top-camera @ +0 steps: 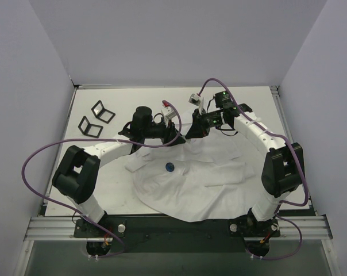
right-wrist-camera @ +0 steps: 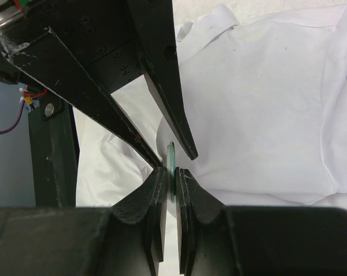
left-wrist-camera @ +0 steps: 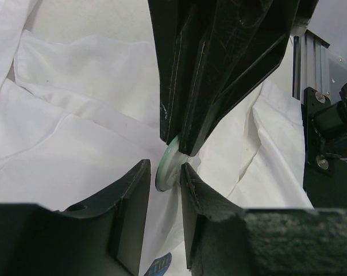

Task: Remove the brooch from the garment
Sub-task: Pass from the right arm to the left

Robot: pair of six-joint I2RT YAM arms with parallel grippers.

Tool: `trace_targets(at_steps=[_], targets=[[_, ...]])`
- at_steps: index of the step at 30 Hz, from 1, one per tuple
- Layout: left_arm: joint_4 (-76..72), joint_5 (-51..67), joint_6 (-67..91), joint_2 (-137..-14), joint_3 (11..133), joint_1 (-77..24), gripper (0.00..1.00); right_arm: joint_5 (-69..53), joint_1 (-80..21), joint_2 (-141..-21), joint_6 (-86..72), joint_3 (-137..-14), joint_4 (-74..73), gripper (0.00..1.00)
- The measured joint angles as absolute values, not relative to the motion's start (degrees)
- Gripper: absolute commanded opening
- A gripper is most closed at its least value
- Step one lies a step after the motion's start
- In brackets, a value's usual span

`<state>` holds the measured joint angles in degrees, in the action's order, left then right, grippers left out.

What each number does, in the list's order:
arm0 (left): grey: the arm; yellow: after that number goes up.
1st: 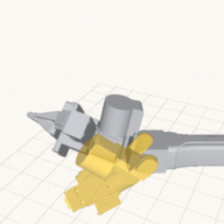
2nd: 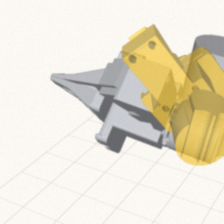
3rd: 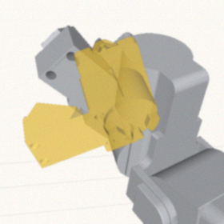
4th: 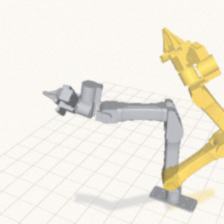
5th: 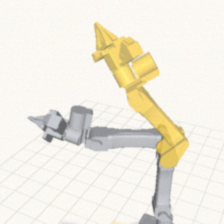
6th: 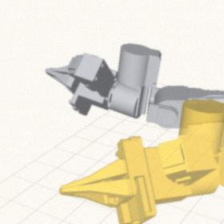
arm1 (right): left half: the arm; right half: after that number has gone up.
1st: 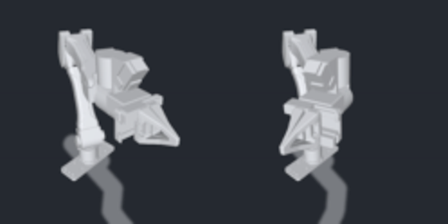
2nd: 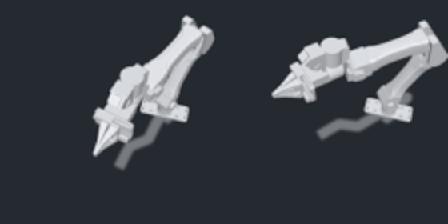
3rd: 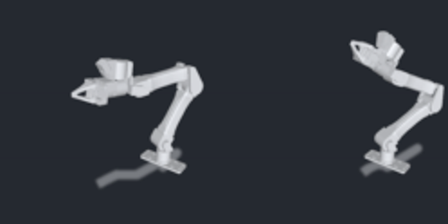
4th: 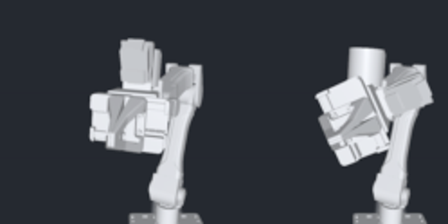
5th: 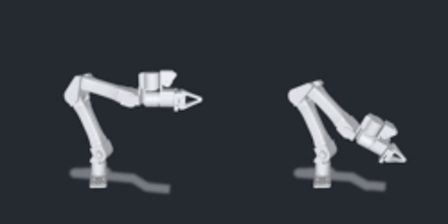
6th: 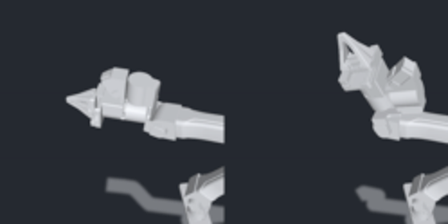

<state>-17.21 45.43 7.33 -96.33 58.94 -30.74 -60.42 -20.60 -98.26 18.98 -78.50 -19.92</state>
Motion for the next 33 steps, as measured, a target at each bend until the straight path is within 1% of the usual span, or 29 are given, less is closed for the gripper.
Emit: trace_targets(at_steps=[5,12,16,28,33], targets=[[-17.2,45.4,7.6,-96.4,58.9,-30.7,0.38,-60.4,-20.6,-98.3,19.0,-78.4,-19.9,0.00],[-18.0,46.2,8.6,-96.4,58.8,-30.3,0.52,-60.4,-20.7,-98.3,19.2,-78.4,-20.0,0.00],[-20.6,48.6,10.6,-96.5,58.2,-28.8,0.54,-60.4,-20.7,-98.3,19.2,-78.4,-20.0,0.00],[-24.6,54.5,14.6,-97.9,58.2,-27.7,0.53,-60.5,-20.7,-98.3,19.2,-78.3,-20.0,0.00],[-24.7,55.1,14.9,-98.4,58.2,-27.7,0.43,-60.6,-20.7,-98.3,19.2,-78.3,-20.0,0.00]])
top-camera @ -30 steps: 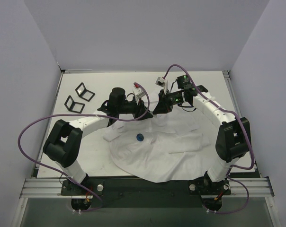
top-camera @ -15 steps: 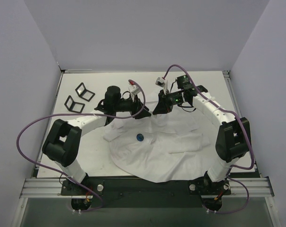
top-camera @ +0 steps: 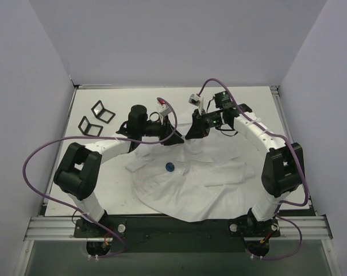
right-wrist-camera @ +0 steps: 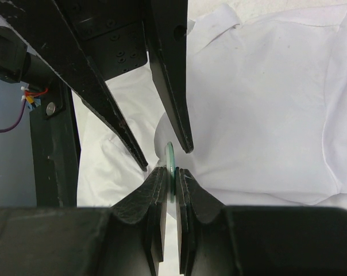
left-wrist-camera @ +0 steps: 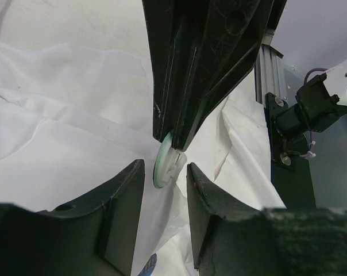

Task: Remove the brooch from the garment
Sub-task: Pass from the right arm to the left, then pass from the left arm to the right

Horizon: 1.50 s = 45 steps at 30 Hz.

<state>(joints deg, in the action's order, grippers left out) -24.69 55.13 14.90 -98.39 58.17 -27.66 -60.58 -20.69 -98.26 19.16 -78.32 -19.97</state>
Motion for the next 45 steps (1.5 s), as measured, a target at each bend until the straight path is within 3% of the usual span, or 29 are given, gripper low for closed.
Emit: trace_targets(at_steps=[9,12,14,23,28,34,39,43,45], targets=[[-25.0,55.4,15.7,-98.5,58.2,-27.7,0.25,-61.0,-20.7,-98.3,19.2,-78.3,-20.0,0.00],[-26.1,55.4,16.3,-98.7,57.8,-27.7,0.14,-61.1,-20.7,-98.3,19.2,-78.3,-20.1,0.00],[-26.9,55.6,16.7,-99.0,57.6,-27.6,0.00,-61.1,-20.7,-98.3,19.2,-78.3,-20.4,0.00],[-29.4,57.3,19.1,-99.4,57.0,-27.5,0.00,-61.4,-20.7,-98.3,19.2,-78.3,-20.9,0.01],[-32.5,58.1,21.6,-99.5,55.9,-27.2,0.00,-62.0,-20.7,-98.3,19.2,-78.3,-20.9,0.18],[-35.3,59.4,23.9,-99.7,55.6,-27.2,0.00,-62.2,-20.6,-98.3,19.0,-78.3,-20.8,0.26],[-37.2,60.1,25.1,-100.0,55.3,-27.2,0.00,-62.4,-20.6,-98.3,19.0,-78.3,-20.9,0.18],[-37.6,60.0,25.3,-100.1,55.1,-27.1,0.00,-63.1,-20.6,-98.3,19.2,-78.3,-21.2,0.00],[-37.6,60.0,25.5,-100.2,55.1,-27.0,0.00,-63.4,-20.6,-98.3,19.4,-78.2,-21.3,0.00]])
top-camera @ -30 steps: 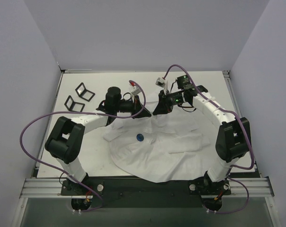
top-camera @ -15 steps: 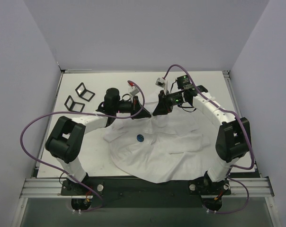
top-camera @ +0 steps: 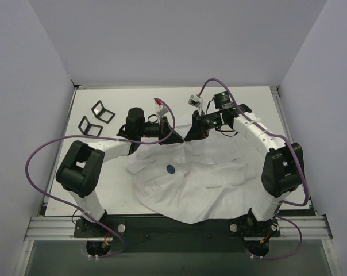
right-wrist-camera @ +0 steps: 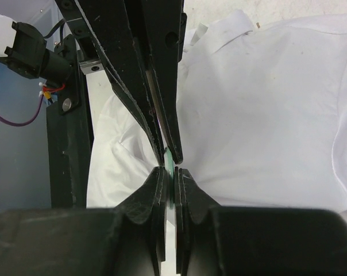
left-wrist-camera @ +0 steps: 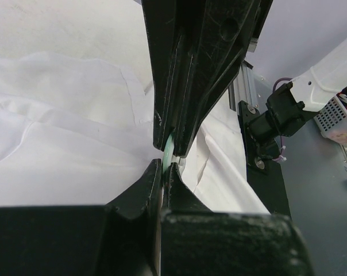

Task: Remove the brooch from the garment
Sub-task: Pass from the left arm to the right, then open the brooch over the flattened clothing.

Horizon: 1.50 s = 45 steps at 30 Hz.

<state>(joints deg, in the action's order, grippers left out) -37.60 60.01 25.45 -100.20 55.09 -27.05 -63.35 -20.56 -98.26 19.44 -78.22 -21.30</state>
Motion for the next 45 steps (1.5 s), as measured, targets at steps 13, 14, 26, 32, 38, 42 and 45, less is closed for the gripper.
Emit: trace_targets(at_steps=[13,14,26,32,38,42,45], targets=[[-35.6,58.5,22.1,-100.1,55.1,-27.3,0.36,-62.8,-20.6,-98.3,19.9,-77.9,-21.2,0.00],[-35.2,58.2,21.6,-99.9,55.1,-27.3,0.37,-62.7,-20.5,-98.3,19.9,-77.9,-21.2,0.00],[-31.2,53.3,17.1,-98.7,55.1,-27.5,0.81,-62.3,-20.3,-98.3,19.8,-77.9,-21.0,0.00],[-29.2,51.5,14.9,-98.3,55.1,-28.5,0.86,-62.3,-20.3,-98.3,19.8,-77.9,-21.0,0.00],[-26.3,49.0,12.4,-98.1,55.1,-30.0,0.86,-62.3,-20.3,-98.3,19.8,-77.9,-21.0,0.00],[-25.5,47.9,11.7,-98.1,55.1,-30.2,0.84,-62.3,-20.3,-98.3,19.8,-77.9,-21.0,0.00],[-25.5,47.5,11.7,-98.0,55.1,-30.2,0.81,-62.4,-20.3,-98.3,19.8,-77.9,-21.1,0.00]])
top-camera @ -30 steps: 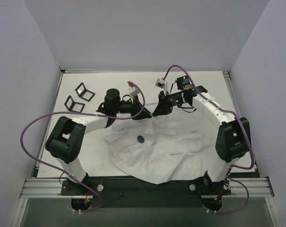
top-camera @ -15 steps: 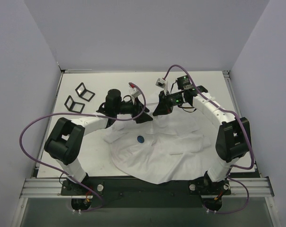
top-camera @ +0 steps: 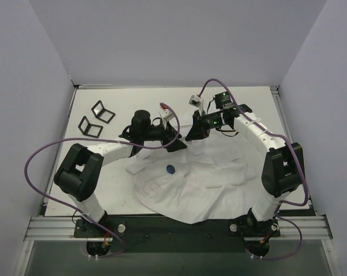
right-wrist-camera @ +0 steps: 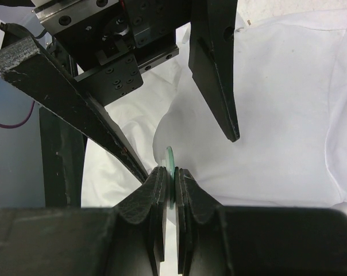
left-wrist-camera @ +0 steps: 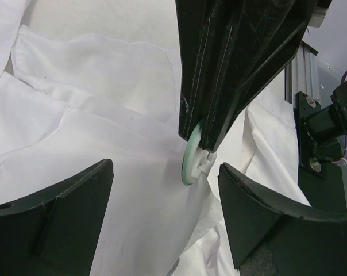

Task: Remove the brooch from the garment
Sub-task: Open the brooch over the flattened clothing.

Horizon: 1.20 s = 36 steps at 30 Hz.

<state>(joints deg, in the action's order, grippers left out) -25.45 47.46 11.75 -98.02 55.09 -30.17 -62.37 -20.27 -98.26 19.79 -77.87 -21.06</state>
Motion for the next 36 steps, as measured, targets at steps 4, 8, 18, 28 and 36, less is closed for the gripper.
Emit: trace_targets(at_steps=[4,8,18,28,36], targets=[[-25.9,47.4,11.9,-97.9,55.1,-30.2,0.78,-62.4,-20.3,-98.3,19.8,-77.9,-21.1,0.00],[-26.7,47.9,12.8,-97.9,55.0,-30.2,0.73,-62.4,-20.3,-98.3,19.9,-77.9,-21.3,0.00],[-27.2,48.2,13.3,-97.9,55.0,-30.2,0.64,-62.4,-20.4,-98.3,20.8,-77.9,-21.9,0.00],[-27.2,48.2,13.4,-97.9,55.0,-30.2,0.62,-62.4,-20.7,-98.3,21.2,-77.9,-22.2,0.00],[-27.1,46.7,14.0,-97.9,55.0,-30.4,0.58,-61.7,-21.1,-98.3,21.6,-77.9,-22.2,0.00]])
